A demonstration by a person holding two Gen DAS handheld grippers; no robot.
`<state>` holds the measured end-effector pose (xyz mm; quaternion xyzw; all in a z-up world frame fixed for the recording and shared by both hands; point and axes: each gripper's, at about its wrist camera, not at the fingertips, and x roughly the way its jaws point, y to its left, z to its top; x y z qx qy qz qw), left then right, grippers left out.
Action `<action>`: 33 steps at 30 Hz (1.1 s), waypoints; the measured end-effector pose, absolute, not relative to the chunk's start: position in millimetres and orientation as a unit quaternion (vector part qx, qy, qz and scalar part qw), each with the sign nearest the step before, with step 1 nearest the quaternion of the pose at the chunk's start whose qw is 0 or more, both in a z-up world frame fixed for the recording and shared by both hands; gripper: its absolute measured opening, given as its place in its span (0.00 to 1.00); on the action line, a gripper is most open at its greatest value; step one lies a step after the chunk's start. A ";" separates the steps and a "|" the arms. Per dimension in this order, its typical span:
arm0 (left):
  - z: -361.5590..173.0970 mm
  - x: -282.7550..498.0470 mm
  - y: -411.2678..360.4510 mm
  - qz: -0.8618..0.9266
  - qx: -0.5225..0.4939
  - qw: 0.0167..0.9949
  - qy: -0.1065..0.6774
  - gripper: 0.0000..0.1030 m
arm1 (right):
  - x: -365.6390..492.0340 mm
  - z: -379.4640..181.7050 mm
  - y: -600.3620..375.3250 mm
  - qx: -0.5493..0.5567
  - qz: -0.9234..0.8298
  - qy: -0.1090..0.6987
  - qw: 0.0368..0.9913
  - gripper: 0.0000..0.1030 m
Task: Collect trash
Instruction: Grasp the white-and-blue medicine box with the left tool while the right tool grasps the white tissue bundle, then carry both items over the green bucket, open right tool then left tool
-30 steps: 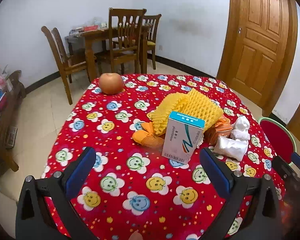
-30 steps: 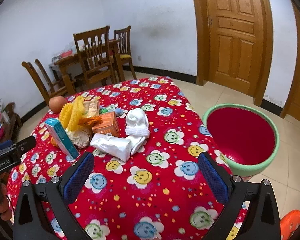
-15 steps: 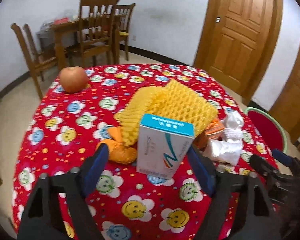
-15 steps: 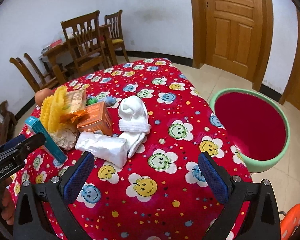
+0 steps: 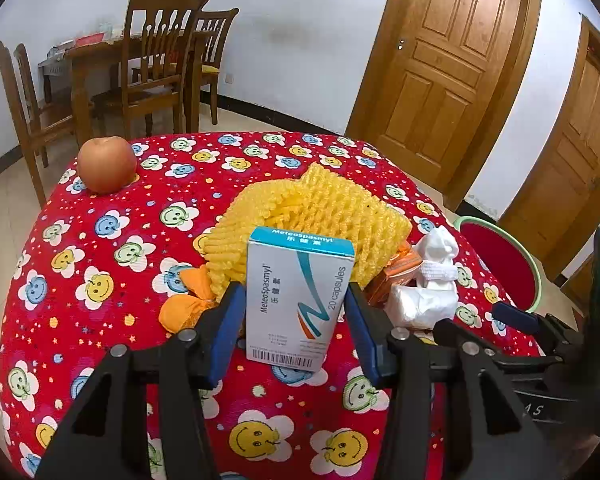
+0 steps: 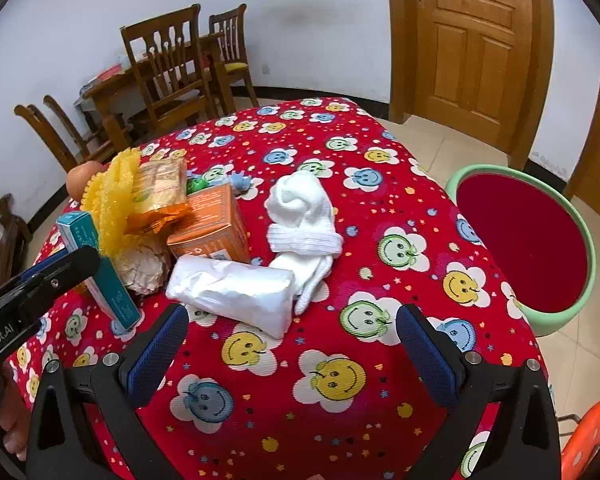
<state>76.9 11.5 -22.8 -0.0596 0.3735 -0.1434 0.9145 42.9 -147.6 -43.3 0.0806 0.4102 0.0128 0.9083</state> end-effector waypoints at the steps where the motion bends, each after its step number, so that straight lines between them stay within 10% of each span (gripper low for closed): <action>1: -21.1 74.7 11.7 -0.141 -0.059 0.916 0.370 0.49 | 42.8 -42.8 -146.4 0.081 0.014 0.410 0.908 1.00; 16: -0.7 50.6 46.4 -0.091 -0.093 0.928 0.348 0.49 | 69.1 -52.6 -119.3 0.092 0.011 0.417 0.904 0.99; 20: 0.9 45.8 49.8 -0.087 -0.100 0.929 0.345 0.49 | 69.4 -56.2 -118.8 0.094 0.019 0.423 0.901 0.73; 33: 17.1 32.3 34.4 -0.097 -0.097 0.932 0.336 0.49 | 23.2 -28.7 -129.4 0.104 0.069 0.393 0.911 0.71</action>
